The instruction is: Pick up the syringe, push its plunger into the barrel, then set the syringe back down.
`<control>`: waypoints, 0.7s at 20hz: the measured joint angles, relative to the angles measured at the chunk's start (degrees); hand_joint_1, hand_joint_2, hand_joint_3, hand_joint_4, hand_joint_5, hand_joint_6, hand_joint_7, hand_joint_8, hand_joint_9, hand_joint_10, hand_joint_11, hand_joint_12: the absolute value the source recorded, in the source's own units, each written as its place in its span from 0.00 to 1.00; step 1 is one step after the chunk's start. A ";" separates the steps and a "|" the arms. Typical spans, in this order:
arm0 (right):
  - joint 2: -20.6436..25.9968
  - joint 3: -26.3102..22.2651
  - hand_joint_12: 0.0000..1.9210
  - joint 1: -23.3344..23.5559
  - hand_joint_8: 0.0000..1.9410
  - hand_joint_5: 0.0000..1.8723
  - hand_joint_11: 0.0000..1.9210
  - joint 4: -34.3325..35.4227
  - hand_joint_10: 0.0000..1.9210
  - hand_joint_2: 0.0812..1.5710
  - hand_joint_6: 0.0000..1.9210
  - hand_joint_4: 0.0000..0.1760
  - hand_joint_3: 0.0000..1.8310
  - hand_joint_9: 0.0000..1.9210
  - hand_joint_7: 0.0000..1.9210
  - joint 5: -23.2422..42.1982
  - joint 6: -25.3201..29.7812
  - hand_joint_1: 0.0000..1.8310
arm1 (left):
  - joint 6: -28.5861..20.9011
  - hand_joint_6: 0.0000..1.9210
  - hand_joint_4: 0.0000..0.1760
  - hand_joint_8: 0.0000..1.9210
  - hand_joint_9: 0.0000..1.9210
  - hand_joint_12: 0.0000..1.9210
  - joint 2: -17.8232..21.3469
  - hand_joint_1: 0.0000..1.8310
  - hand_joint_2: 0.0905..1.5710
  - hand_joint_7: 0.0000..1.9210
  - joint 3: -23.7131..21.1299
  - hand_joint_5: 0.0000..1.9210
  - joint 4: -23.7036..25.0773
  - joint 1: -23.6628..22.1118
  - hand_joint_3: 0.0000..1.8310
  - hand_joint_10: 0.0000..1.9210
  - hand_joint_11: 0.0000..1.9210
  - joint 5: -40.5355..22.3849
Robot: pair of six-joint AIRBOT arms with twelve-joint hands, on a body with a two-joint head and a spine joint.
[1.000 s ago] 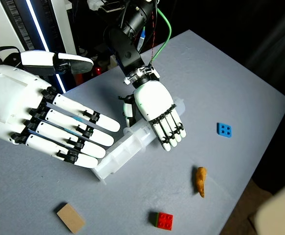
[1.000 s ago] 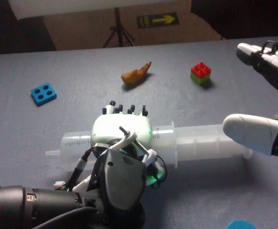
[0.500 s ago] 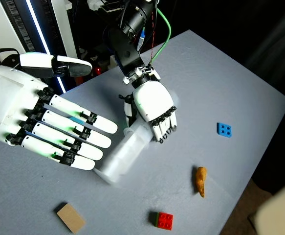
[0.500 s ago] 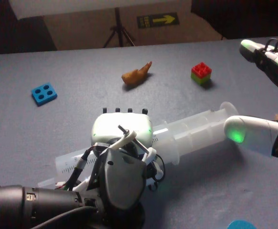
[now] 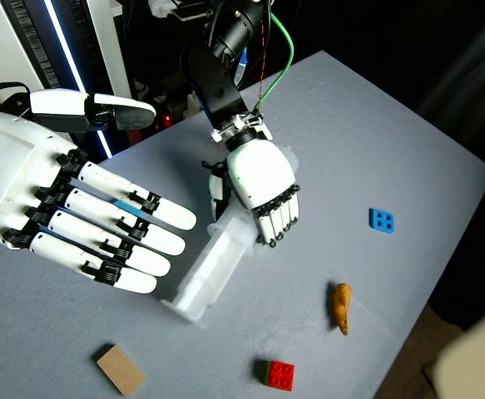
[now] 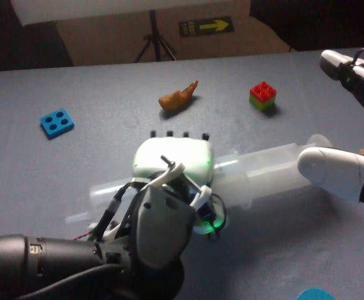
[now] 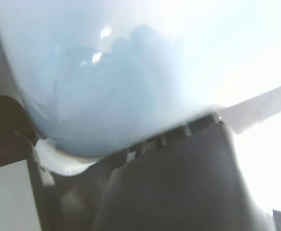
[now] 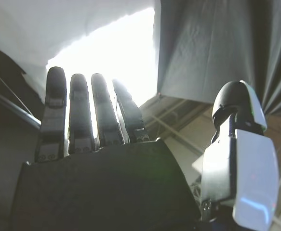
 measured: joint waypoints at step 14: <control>-2.10 -0.42 0.20 6.12 0.00 0.02 0.00 19.50 0.00 0.58 0.00 0.00 0.00 0.04 0.04 9.84 6.97 0.03 | -15.21 0.60 0.00 0.73 0.35 0.85 5.25 0.81 0.76 0.31 2.80 0.38 15.74 -1.86 0.00 0.75 0.38 8.41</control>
